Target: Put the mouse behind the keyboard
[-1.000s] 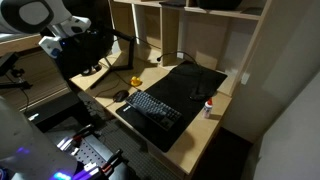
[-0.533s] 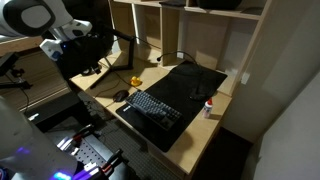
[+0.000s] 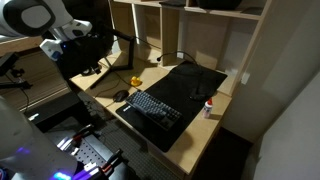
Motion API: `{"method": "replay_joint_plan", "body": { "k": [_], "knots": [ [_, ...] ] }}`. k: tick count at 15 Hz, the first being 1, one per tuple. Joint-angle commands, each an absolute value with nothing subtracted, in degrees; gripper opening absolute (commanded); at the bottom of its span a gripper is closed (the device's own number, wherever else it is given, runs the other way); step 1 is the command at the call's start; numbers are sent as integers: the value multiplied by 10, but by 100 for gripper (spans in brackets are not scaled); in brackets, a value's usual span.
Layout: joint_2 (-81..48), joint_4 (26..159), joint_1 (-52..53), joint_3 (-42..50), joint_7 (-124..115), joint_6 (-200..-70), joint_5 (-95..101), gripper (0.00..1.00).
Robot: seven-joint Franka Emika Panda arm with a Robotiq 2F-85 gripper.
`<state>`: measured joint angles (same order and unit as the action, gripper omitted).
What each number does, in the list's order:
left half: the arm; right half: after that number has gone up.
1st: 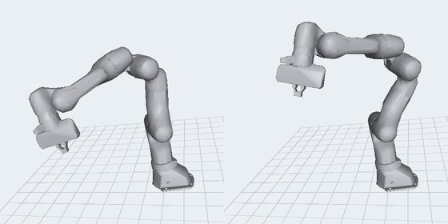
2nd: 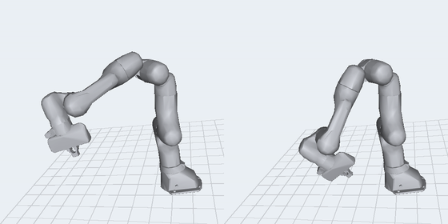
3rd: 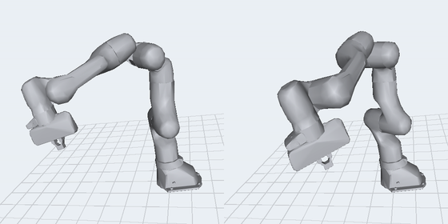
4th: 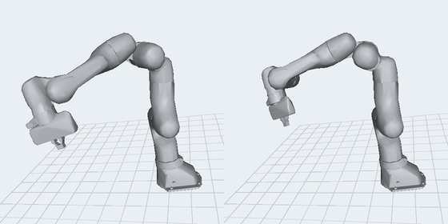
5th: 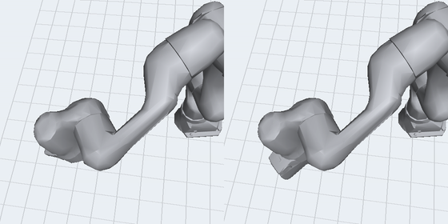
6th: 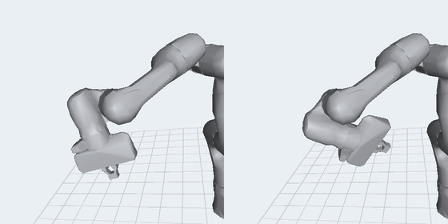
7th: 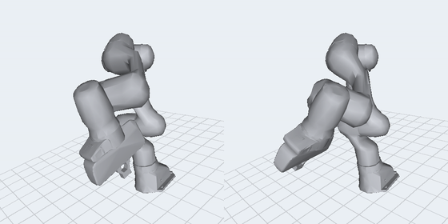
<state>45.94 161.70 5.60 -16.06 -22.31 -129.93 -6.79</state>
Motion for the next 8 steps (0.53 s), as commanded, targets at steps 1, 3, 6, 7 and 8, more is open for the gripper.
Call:
{"method": "replay_joint_plan", "body": {
  "k": [1,3,6,7,8],
  "knots": [
    [459,1616,58,-158,-225,-1297,-65,100],
    [359,1599,64,-129,-163,-1366,-79,100],
    [265,1590,93,-102,-97,-1449,-101,100],
    [230,1579,106,-88,-76,-1469,-113,100],
    [194,1568,112,-86,-65,-1490,-116,100]
  ]
}}
